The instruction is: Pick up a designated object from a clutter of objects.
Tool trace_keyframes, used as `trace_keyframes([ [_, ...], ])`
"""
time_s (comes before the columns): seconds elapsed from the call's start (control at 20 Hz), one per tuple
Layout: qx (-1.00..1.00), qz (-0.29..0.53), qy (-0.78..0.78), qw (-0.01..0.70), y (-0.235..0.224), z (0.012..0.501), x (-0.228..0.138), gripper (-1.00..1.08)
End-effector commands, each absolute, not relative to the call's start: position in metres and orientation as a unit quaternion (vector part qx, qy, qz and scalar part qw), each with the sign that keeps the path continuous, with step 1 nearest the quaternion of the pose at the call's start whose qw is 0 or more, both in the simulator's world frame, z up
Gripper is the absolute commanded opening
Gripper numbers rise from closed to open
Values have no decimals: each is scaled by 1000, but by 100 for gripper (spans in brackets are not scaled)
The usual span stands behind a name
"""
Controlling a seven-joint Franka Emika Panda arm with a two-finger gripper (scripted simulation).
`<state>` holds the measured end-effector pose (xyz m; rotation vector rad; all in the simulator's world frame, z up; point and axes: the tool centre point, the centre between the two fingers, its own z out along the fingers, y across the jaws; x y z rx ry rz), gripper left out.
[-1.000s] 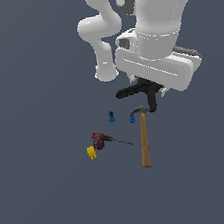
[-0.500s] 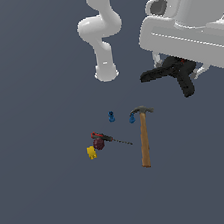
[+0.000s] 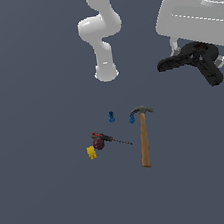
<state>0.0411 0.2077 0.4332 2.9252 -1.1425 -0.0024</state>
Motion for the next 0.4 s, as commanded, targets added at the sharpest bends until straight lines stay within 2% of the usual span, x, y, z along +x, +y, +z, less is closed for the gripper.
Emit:
trace_keyframes([
  [0.0,931,0,-364,0,212,439,43,-100],
  [0.35,931,0,-364,0,216,443,45,-100],
])
